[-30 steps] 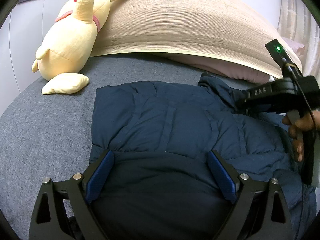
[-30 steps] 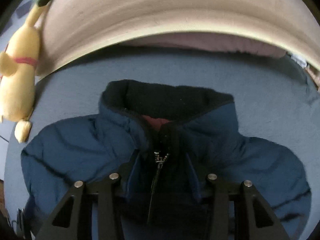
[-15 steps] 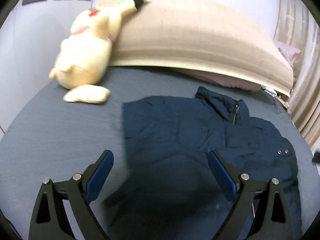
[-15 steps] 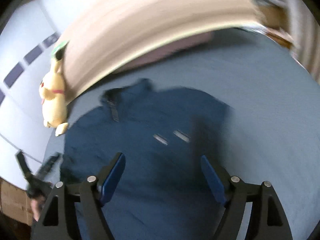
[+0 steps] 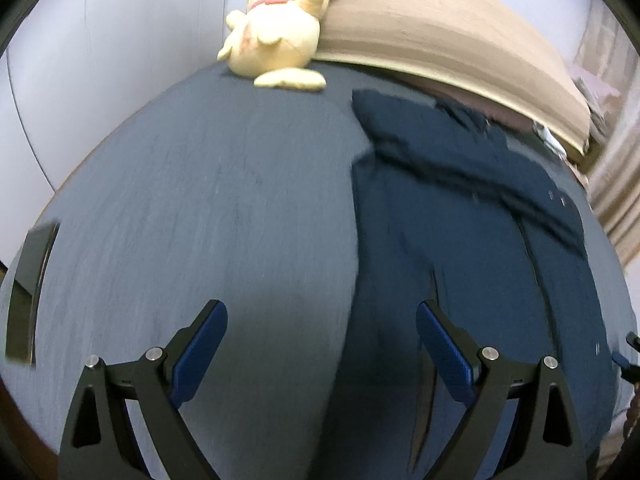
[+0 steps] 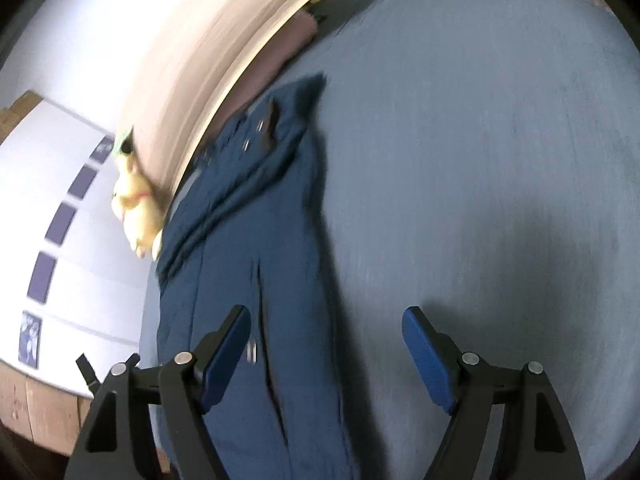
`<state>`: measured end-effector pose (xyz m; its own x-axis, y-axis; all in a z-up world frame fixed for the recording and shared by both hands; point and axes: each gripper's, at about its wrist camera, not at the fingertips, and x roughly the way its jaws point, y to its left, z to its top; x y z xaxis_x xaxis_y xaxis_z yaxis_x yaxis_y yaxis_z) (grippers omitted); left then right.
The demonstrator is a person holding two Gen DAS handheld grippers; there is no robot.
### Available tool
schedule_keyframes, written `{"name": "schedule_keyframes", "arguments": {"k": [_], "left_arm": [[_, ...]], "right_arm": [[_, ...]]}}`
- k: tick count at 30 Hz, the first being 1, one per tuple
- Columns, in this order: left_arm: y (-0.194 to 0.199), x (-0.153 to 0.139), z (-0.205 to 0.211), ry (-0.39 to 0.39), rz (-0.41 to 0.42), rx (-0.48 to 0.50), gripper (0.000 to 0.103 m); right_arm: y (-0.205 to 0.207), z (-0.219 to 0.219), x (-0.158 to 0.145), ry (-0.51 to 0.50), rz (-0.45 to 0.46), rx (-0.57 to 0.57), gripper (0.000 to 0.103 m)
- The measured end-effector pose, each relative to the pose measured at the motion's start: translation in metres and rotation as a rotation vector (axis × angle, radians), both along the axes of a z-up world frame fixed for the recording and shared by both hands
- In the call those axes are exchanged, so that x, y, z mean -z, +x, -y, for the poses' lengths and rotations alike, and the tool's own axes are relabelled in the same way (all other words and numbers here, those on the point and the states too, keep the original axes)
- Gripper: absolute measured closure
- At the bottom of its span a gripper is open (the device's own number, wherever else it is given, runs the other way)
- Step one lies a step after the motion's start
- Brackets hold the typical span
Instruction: Fold large clothes
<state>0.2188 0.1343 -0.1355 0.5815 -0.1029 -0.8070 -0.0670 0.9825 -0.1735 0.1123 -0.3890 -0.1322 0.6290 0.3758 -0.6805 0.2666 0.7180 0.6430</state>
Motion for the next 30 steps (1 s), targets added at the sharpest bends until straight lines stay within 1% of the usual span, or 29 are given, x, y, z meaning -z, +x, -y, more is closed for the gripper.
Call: {"name": "schedule_keyframes", "arguments": {"k": [3,4,6,7,8,9,10,12,13,15,16,19,20,21,22,23,24,25,26,28,29,30], "left_arm": [[-0.03,0.01,0.003,-0.021,-0.025,0.012,0.008],[-0.035,0.013,0.002,-0.022,-0.038,0.009,0.008],[-0.05,0.021,0.006,-0.025,-0.062,0.017,0.008],[-0.056,0.025,0.008,-0.021,-0.069,0.02,0.008],[-0.058,0.029,0.009,-0.009,-0.085,0.015,0.008],[-0.062,0.033,0.011,0.0,-0.104,0.013,0.008],[-0.067,0.033,0.012,-0.002,-0.101,0.011,0.008],[-0.074,0.03,0.011,-0.016,-0.093,0.0,0.008],[-0.079,0.028,0.01,-0.037,-0.089,0.002,0.008],[-0.089,0.025,0.007,-0.062,-0.086,0.005,0.008],[-0.093,0.027,0.006,-0.059,-0.092,0.007,0.008],[-0.099,0.028,0.012,-0.044,-0.093,0.019,0.008],[-0.101,0.026,0.014,-0.035,-0.09,0.022,0.009],[-0.103,0.025,0.015,-0.025,-0.088,0.026,0.012],[-0.105,0.024,0.017,-0.032,-0.09,0.037,0.023],[-0.106,0.023,0.019,-0.044,-0.093,0.044,0.038],[-0.109,0.022,0.02,-0.046,-0.095,0.044,0.046],[-0.112,0.021,0.021,-0.032,-0.1,0.04,0.056],[-0.114,0.021,0.02,-0.018,-0.101,0.035,0.062],[-0.119,0.02,0.017,-0.027,-0.101,0.026,0.064],[-0.121,0.02,0.014,-0.04,-0.104,0.019,0.064],[-0.124,0.019,0.011,-0.047,-0.106,0.014,0.064]], "right_arm": [[-0.017,-0.016,0.008,-0.012,-0.031,-0.032,0.022],[-0.021,-0.02,0.013,-0.02,-0.043,-0.017,0.022],[-0.028,-0.029,0.017,-0.032,-0.048,-0.026,0.023],[-0.032,-0.035,0.016,-0.062,-0.045,-0.031,0.034],[-0.033,-0.04,0.017,-0.099,-0.057,-0.041,0.06],[-0.034,-0.044,0.019,-0.132,-0.082,-0.056,0.066],[-0.034,-0.047,0.022,-0.144,-0.096,-0.066,0.067],[-0.045,-0.044,0.022,-0.12,-0.088,-0.054,0.067],[-0.053,-0.041,0.021,-0.101,-0.077,-0.039,0.065],[-0.064,-0.038,0.02,-0.06,-0.063,-0.023,0.052],[-0.072,-0.037,0.022,-0.048,-0.062,-0.019,0.041],[-0.085,-0.045,0.028,-0.037,-0.057,-0.043,0.041],[-0.088,-0.048,0.029,-0.037,-0.05,-0.057,0.047],[-0.091,-0.051,0.028,-0.036,-0.042,-0.068,0.057],[-0.094,-0.054,0.029,-0.027,-0.041,-0.084,0.075],[-0.095,-0.057,0.03,-0.016,-0.047,-0.098,0.076],[-0.097,-0.06,0.03,-0.019,-0.044,-0.099,0.079],[-0.098,-0.061,0.029,-0.018,-0.038,-0.1,0.08],[-0.1,-0.061,0.027,-0.015,-0.033,-0.096,0.08],[-0.103,-0.062,0.023,-0.015,-0.017,-0.089,0.08],[-0.104,-0.062,0.022,-0.02,-0.014,-0.083,0.077],[-0.106,-0.061,0.022,-0.022,-0.019,-0.068,0.077]]}}
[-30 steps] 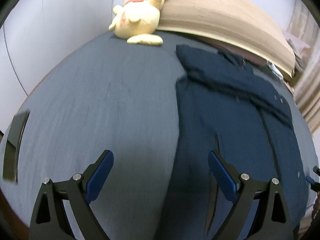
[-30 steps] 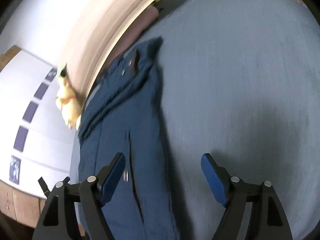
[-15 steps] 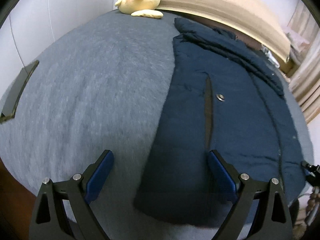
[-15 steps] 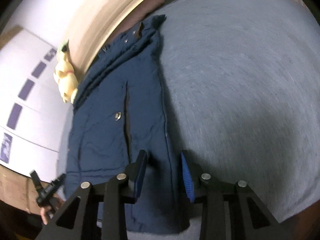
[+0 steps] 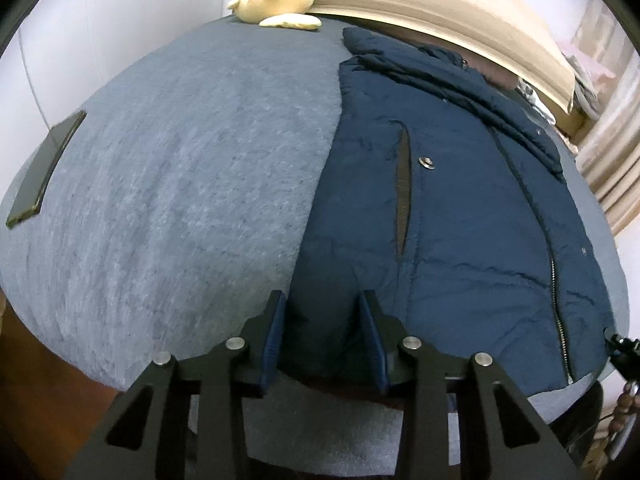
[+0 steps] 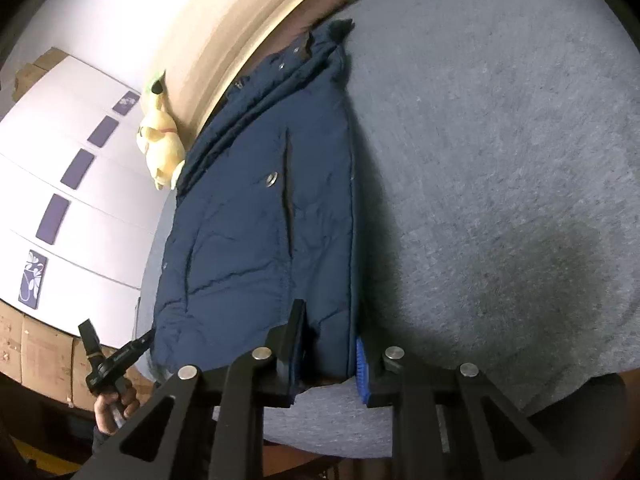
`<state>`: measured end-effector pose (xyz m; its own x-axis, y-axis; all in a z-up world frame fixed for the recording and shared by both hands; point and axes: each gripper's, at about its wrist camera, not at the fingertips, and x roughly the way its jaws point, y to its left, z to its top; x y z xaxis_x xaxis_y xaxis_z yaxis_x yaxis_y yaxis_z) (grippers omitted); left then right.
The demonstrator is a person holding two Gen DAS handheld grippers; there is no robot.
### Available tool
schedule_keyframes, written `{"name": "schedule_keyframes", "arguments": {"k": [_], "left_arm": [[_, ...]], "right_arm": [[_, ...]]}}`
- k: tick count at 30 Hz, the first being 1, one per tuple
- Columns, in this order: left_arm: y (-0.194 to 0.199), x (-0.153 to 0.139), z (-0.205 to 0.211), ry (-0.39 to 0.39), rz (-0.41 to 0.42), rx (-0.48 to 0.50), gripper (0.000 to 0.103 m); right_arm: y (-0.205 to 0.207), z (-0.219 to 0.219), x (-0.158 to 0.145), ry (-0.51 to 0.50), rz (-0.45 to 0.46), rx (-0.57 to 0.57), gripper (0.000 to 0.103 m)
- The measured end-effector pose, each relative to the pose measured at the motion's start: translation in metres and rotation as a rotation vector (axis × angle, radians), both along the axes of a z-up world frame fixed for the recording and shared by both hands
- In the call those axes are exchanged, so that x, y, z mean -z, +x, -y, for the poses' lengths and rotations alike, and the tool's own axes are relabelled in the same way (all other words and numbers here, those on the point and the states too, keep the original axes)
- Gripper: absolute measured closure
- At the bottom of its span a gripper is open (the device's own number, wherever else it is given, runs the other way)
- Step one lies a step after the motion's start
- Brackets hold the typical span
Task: Fold large clothes
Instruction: 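Grasp the jacket hem with both tools and lift it toward the collar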
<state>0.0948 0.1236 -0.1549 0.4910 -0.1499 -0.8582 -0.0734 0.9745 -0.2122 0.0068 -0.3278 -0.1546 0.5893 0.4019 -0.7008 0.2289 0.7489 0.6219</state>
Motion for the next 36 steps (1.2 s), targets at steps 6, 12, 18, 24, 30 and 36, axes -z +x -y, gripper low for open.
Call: {"name": "schedule_keyframes", "arguments": {"k": [6,12,18,24,30,36], "left_arm": [[-0.014,-0.001,-0.003,0.011,-0.001,-0.015,0.041],[-0.025,-0.004,-0.02,0.0,0.016,-0.042,0.028],[-0.011,0.004,-0.047,-0.347,-0.03,-0.054,0.028],[-0.001,0.015,-0.053,-0.614,-0.118,-0.055,0.02],[-0.001,0.013,-0.054,-0.787,-0.134,-0.036,0.02],[0.006,0.019,-0.045,-0.699,-0.165,-0.02,0.013]], "right_arm": [[-0.006,-0.002,0.012,0.055,0.0,0.027,0.071],[-0.012,-0.01,0.01,0.085,0.036,0.03,0.038],[-0.017,-0.011,0.009,0.112,0.059,0.048,0.038],[-0.022,-0.013,0.006,0.14,0.075,0.056,0.038],[-0.021,-0.014,0.002,0.141,0.084,0.046,0.038],[-0.019,-0.011,0.008,0.151,0.075,0.04,0.037]]}}
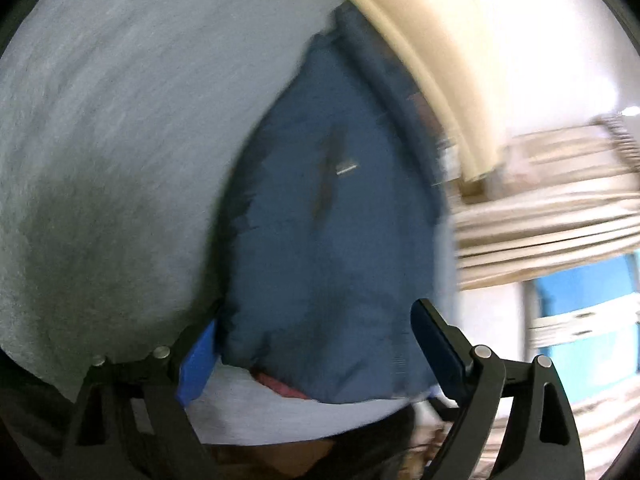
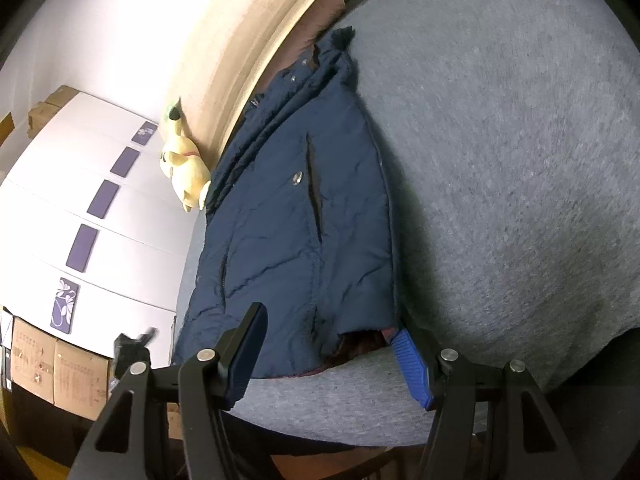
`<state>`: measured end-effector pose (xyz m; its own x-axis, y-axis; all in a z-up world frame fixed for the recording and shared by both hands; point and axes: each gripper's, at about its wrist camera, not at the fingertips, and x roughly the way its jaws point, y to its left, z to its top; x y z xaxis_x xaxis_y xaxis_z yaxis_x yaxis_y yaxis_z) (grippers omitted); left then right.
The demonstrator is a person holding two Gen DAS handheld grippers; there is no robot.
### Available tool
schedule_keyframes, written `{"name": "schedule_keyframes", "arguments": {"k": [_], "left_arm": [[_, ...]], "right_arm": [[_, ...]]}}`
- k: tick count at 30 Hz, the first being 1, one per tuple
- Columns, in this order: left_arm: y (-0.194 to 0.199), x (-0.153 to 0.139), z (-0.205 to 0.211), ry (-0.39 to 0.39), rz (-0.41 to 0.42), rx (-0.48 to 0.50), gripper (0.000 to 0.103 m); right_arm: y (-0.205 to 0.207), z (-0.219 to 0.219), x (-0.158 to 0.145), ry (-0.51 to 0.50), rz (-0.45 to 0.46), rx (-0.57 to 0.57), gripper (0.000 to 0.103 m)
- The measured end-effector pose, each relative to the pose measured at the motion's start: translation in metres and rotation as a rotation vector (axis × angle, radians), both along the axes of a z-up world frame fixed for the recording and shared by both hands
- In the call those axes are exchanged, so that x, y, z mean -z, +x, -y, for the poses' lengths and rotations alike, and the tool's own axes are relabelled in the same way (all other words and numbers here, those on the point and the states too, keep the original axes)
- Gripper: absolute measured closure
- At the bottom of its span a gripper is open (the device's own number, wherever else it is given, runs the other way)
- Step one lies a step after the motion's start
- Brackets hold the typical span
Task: Fold large clothes
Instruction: 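Grasp the jacket hem with both tools and lift it toward the collar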
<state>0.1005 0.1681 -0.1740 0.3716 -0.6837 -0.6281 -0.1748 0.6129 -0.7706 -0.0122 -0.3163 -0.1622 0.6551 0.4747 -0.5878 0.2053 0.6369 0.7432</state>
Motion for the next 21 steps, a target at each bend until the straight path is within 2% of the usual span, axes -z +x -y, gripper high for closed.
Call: {"name": "schedule_keyframes", "arguments": {"k": [3,4,5,6,7,11,12,16,21], "left_arm": [[-0.005,-0.011,0.004,0.036,0.06,-0.024,0.017],[-0.007,-0.015,0.005,0.049,0.087,-0.018,0.034],[-0.007,-0.02,0.01,0.111,0.112,0.004,0.055],[-0.005,-0.02,0.014,0.166,0.106,0.017,0.064],[-0.002,-0.017,0.018,0.219,0.084,0.029,0.067],[0.0,-0.015,0.026,0.261,0.097,0.015,0.068],[0.0,-0.01,0.034,0.269,0.095,0.007,0.066],[0.007,-0.007,0.054,0.314,0.103,0.012,0.056],[0.008,-0.011,0.094,0.46,0.14,0.052,0.058]], "right_arm": [[0.0,-0.002,-0.002,0.005,0.016,0.002,0.037],[-0.001,-0.002,-0.004,0.0,0.026,0.0,0.039],[0.0,-0.003,-0.005,-0.01,0.026,-0.002,0.039],[0.002,-0.003,-0.005,-0.022,0.013,-0.003,0.04],[0.005,-0.002,-0.001,-0.023,-0.009,-0.001,0.04],[0.01,-0.002,0.006,-0.009,-0.027,0.016,0.061],[0.011,-0.004,0.008,-0.014,-0.031,0.013,0.063],[0.017,-0.004,0.017,0.0,-0.069,0.008,0.064],[0.018,-0.001,0.023,0.042,-0.069,0.031,0.064]]}}
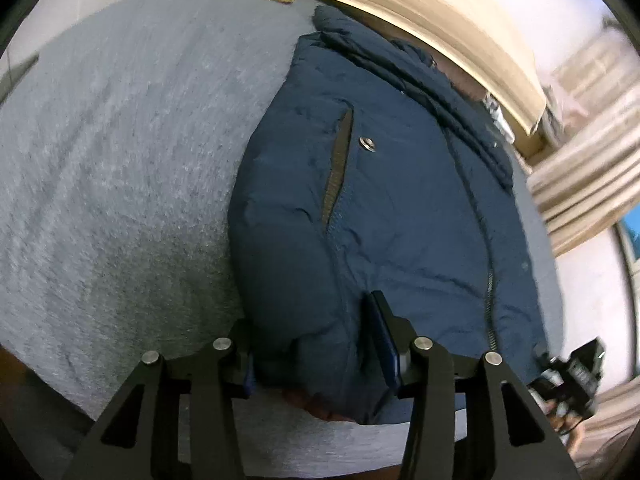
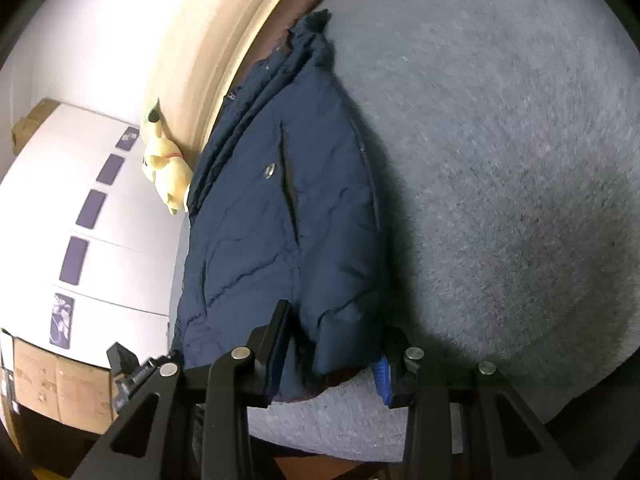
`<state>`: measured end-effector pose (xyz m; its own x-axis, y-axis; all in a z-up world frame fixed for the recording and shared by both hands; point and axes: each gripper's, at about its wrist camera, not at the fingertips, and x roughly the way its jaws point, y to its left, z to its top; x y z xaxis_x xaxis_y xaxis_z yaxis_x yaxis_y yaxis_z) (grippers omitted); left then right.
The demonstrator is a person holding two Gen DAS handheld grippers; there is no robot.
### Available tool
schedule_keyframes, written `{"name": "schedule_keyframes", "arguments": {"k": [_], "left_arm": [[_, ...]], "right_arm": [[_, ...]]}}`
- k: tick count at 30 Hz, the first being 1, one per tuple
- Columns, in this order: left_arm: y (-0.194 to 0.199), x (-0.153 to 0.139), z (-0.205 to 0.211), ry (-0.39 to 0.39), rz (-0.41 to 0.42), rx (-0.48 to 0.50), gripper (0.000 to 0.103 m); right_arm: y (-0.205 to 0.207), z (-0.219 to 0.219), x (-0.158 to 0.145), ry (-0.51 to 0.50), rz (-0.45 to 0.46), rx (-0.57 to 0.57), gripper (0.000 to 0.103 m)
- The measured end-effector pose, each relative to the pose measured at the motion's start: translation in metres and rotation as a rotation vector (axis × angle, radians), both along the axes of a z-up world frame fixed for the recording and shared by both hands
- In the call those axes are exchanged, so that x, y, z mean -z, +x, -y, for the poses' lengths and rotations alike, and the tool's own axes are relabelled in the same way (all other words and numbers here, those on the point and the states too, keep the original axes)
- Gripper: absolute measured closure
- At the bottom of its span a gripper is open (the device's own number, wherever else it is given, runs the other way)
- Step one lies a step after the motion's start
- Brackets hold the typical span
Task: Fold large clothes
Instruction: 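Grasp the jacket hem with both tools and lift it toward the collar, then hold the hem with both tools and carry it over the jacket body toward the collar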
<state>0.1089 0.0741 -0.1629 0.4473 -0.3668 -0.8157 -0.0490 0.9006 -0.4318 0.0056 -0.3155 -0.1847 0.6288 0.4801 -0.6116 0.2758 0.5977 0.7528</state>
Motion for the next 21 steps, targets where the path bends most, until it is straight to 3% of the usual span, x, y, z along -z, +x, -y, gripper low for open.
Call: {"name": "schedule_keyframes", "arguments": {"k": [1,2,4,7,21], "left_arm": [[0.001,0.0,0.005,0.031,0.007,0.002,0.063],[0.001,-0.001,0.008,0.049,0.013,0.005,0.069],[0.002,-0.001,0.015,0.082,0.03,0.015,0.074],[-0.003,-0.006,0.019,0.146,0.06,0.034,0.079],[-0.049,-0.017,0.001,0.176,0.104,0.095,0.082]], "right_arm": [[0.0,0.002,0.002,0.02,-0.001,0.009,0.064],[0.0,0.003,0.003,0.026,0.001,0.012,0.071],[-0.002,0.001,0.002,-0.002,0.0,0.008,0.081],[-0.003,-0.006,-0.006,-0.043,0.003,0.006,0.088],[-0.024,-0.007,-0.031,-0.121,0.014,-0.003,0.09]]}}
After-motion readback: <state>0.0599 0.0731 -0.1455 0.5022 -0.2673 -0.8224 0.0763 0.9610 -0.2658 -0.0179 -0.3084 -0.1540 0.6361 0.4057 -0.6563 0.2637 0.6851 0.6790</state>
